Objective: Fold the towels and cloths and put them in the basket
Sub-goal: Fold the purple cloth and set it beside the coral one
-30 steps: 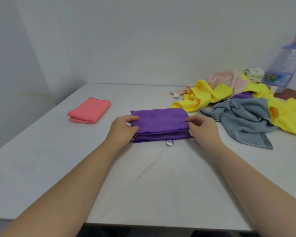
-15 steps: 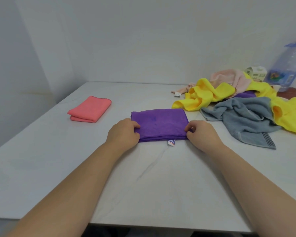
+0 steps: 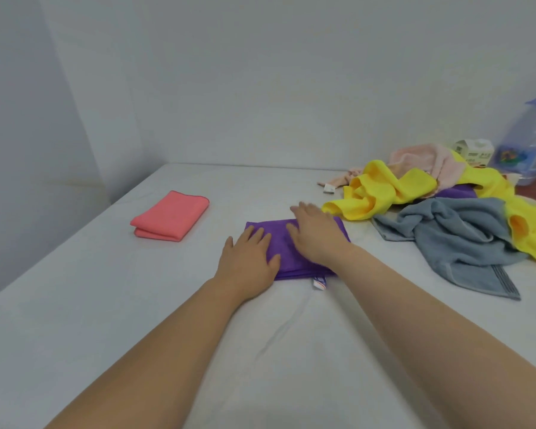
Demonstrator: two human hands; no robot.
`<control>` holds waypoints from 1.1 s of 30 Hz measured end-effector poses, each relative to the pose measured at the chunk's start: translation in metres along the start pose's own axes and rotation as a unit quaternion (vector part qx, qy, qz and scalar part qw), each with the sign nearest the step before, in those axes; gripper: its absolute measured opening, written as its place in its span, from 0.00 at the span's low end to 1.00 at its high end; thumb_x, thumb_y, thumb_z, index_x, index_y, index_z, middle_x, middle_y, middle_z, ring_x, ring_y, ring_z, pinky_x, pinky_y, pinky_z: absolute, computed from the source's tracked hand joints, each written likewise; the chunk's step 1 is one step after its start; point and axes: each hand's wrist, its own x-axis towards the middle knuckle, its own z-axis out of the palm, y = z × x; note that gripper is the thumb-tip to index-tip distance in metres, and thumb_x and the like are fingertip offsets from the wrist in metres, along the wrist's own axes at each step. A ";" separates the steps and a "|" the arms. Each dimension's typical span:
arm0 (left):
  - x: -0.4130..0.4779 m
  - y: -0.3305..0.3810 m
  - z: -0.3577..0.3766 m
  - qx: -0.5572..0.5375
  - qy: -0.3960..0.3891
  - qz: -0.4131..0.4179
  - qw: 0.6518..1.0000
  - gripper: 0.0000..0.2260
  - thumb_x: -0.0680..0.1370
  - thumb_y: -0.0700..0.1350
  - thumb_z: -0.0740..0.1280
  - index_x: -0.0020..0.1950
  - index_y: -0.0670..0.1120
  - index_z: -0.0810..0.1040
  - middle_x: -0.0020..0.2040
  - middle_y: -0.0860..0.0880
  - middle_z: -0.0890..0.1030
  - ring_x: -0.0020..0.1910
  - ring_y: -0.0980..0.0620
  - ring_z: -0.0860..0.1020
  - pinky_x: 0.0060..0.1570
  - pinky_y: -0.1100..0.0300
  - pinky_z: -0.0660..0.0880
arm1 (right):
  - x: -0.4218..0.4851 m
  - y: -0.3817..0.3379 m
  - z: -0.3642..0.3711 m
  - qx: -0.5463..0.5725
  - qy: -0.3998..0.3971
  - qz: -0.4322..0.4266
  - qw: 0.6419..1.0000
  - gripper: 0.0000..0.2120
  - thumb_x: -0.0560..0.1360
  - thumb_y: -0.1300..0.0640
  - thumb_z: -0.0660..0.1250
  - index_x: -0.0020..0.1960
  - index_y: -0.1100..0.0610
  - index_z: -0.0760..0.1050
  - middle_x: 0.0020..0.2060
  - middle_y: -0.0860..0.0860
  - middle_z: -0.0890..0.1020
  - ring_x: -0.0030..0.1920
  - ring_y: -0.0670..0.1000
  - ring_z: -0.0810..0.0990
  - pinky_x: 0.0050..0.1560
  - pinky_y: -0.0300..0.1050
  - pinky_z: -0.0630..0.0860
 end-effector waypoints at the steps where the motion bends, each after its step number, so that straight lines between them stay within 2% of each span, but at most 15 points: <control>1: 0.000 -0.002 0.001 -0.002 -0.014 -0.007 1.000 0.27 0.81 0.56 0.50 0.78 0.46 0.52 0.79 0.50 0.51 0.77 0.52 0.47 0.74 0.46 0.49 | 0.000 0.002 0.010 -0.009 -0.051 0.016 0.999 0.24 0.81 0.48 0.51 0.74 0.58 0.59 0.74 0.55 0.61 0.74 0.54 0.58 0.72 0.56 0.55; 3: 0.000 -0.006 -0.001 -0.010 -0.047 -0.016 0.999 0.29 0.81 0.58 0.49 0.78 0.46 0.48 0.79 0.50 0.48 0.77 0.53 0.46 0.75 0.47 0.47 | 0.001 0.008 0.025 -0.003 -0.094 0.038 0.995 0.27 0.81 0.43 0.47 0.76 0.56 0.55 0.76 0.52 0.56 0.76 0.51 0.53 0.73 0.58 0.49; 5: 0.002 -0.004 -0.008 -0.020 -0.067 -0.016 0.997 0.30 0.80 0.60 0.51 0.78 0.46 0.54 0.78 0.50 0.54 0.77 0.51 0.52 0.74 0.48 0.53 | -0.001 0.013 0.028 -0.009 -0.094 0.043 0.995 0.28 0.81 0.42 0.46 0.77 0.55 0.52 0.77 0.50 0.53 0.76 0.50 0.51 0.74 0.58 0.47; 6: 0.007 -0.007 -0.012 -0.040 -0.053 -0.024 0.998 0.27 0.80 0.59 0.53 0.74 0.46 0.63 0.75 0.49 0.63 0.74 0.49 0.60 0.70 0.50 0.60 | 0.000 0.013 0.028 -0.013 -0.092 0.042 0.995 0.28 0.81 0.42 0.45 0.77 0.54 0.52 0.77 0.50 0.53 0.77 0.50 0.50 0.74 0.58 0.46; 7: 0.013 -0.011 -0.016 -0.083 -0.018 -0.036 0.996 0.21 0.80 0.57 0.55 0.65 0.46 0.73 0.67 0.48 0.73 0.68 0.47 0.69 0.63 0.53 0.68 | 0.000 0.012 0.029 -0.016 -0.090 0.041 0.995 0.28 0.81 0.42 0.45 0.77 0.54 0.52 0.77 0.50 0.53 0.77 0.50 0.50 0.74 0.59 0.46; 8: 0.022 -0.017 -0.020 -0.145 0.029 -0.059 0.987 0.15 0.80 0.52 0.57 0.55 0.46 0.79 0.58 0.47 0.79 0.61 0.46 0.75 0.56 0.56 0.71 | 0.000 0.012 0.029 -0.016 -0.087 0.041 0.995 0.28 0.81 0.42 0.45 0.77 0.54 0.52 0.77 0.50 0.53 0.77 0.50 0.50 0.74 0.58 0.47; 9: 0.030 -0.025 -0.023 -0.211 0.076 -0.088 0.970 0.11 0.79 0.46 0.58 0.50 0.46 0.80 0.54 0.47 0.81 0.57 0.46 0.77 0.52 0.58 0.71 | -0.001 0.012 0.029 -0.015 -0.084 0.040 0.996 0.28 0.81 0.42 0.45 0.77 0.54 0.52 0.77 0.50 0.53 0.77 0.50 0.50 0.74 0.58 0.47; 12: 0.045 -0.044 -0.019 -0.372 0.121 -0.155 0.907 0.18 0.74 0.34 0.59 0.60 0.45 0.79 0.59 0.49 0.80 0.59 0.52 0.76 0.57 0.65 0.67 | -0.001 0.012 0.028 -0.016 -0.081 0.042 0.996 0.28 0.81 0.42 0.45 0.77 0.53 0.52 0.77 0.49 0.53 0.77 0.50 0.50 0.75 0.57 0.47; 14: 0.052 -0.050 -0.015 -0.409 0.105 -0.136 0.896 0.19 0.73 0.34 0.62 0.61 0.47 0.78 0.56 0.51 0.79 0.59 0.54 0.76 0.57 0.65 0.68 | -0.002 0.013 0.028 -0.016 -0.080 0.041 0.996 0.27 0.81 0.42 0.45 0.77 0.53 0.52 0.77 0.49 0.53 0.76 0.50 0.50 0.75 0.57 0.47; 17: 0.055 -0.055 -0.016 -0.416 0.060 -0.091 0.903 0.15 0.72 0.38 0.67 0.57 0.51 0.80 0.53 0.56 0.80 0.56 0.58 0.76 0.58 0.63 0.69 | -0.003 0.013 0.027 -0.015 -0.080 0.039 0.996 0.27 0.81 0.43 0.45 0.77 0.53 0.52 0.77 0.49 0.53 0.76 0.50 0.51 0.75 0.57 0.48; 20: 0.056 -0.063 -0.018 -0.434 0.064 -0.070 0.896 0.13 0.73 0.38 0.69 0.54 0.50 0.82 0.52 0.56 0.82 0.52 0.58 0.76 0.57 0.63 0.70 | -0.003 0.012 0.026 -0.015 -0.081 0.039 0.996 0.27 0.81 0.43 0.45 0.77 0.53 0.52 0.77 0.50 0.53 0.76 0.50 0.51 0.75 0.56 0.48; 23: 0.056 -0.066 -0.019 -0.400 0.051 -0.049 0.914 0.20 0.71 0.29 0.62 0.53 0.49 0.82 0.51 0.54 0.82 0.54 0.59 0.76 0.56 0.66 0.68 | -0.003 0.012 0.025 -0.013 -0.082 0.038 0.996 0.27 0.81 0.43 0.46 0.77 0.53 0.53 0.77 0.50 0.54 0.76 0.50 0.51 0.75 0.56 0.49; 25: 0.055 -0.068 -0.020 -0.389 0.043 -0.044 0.919 0.23 0.70 0.27 0.58 0.54 0.49 0.81 0.52 0.54 0.82 0.55 0.60 0.76 0.56 0.69 0.69 | -0.003 0.012 0.025 -0.010 -0.082 0.036 0.996 0.26 0.81 0.43 0.46 0.77 0.53 0.53 0.77 0.50 0.54 0.76 0.50 0.51 0.75 0.56 0.49; 29: 0.056 -0.066 -0.020 -0.387 0.057 -0.049 0.919 0.09 0.73 0.41 0.71 0.53 0.47 0.82 0.48 0.54 0.82 0.43 0.63 0.76 0.42 0.76 0.69 | -0.004 0.011 0.024 -0.009 -0.079 0.037 0.996 0.26 0.81 0.44 0.46 0.76 0.53 0.54 0.77 0.50 0.54 0.76 0.50 0.52 0.75 0.56 0.49; 33: 0.062 -0.066 -0.018 -0.369 0.072 -0.058 0.925 0.05 0.73 0.42 0.72 0.47 0.45 0.85 0.43 0.51 0.84 0.40 0.59 0.78 0.37 0.74 0.71 | -0.005 0.011 0.023 -0.002 -0.081 0.038 0.996 0.26 0.81 0.44 0.47 0.76 0.53 0.54 0.77 0.50 0.55 0.76 0.50 0.52 0.75 0.55 0.49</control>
